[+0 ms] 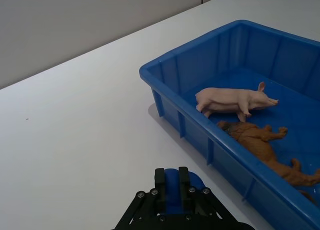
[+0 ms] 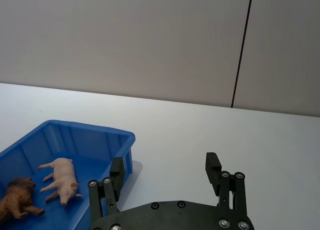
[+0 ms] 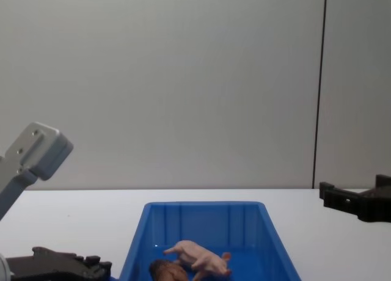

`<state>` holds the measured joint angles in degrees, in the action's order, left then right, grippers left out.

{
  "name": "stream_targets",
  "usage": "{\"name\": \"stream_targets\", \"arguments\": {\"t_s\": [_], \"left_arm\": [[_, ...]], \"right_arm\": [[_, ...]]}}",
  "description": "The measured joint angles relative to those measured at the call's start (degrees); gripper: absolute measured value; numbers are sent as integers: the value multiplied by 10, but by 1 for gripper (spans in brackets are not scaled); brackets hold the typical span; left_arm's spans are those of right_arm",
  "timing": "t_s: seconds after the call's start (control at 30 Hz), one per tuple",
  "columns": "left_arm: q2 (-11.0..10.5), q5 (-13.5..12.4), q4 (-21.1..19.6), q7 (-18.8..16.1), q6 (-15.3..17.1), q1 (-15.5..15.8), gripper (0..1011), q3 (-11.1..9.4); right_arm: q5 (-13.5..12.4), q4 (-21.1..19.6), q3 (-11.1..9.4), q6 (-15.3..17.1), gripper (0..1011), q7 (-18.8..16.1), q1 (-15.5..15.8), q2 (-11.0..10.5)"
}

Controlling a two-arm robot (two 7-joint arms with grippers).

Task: Pick up the two dolls from the table and place them into the box.

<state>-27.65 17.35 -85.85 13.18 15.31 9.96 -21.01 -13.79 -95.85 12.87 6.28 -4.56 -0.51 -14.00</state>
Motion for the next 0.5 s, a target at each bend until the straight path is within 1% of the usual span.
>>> {"name": "stream_targets", "arguments": {"t_s": [0.23, 0.5], "left_arm": [[-3, -14, -7, -10, -6, 2, 124, 4], [-13, -27, -35, -27, -16, 2, 81, 15]], "right_arm": [[0, 0, 0, 0, 1001, 0, 0, 0], [0, 0, 0, 0, 1001, 0, 0, 0]]}}
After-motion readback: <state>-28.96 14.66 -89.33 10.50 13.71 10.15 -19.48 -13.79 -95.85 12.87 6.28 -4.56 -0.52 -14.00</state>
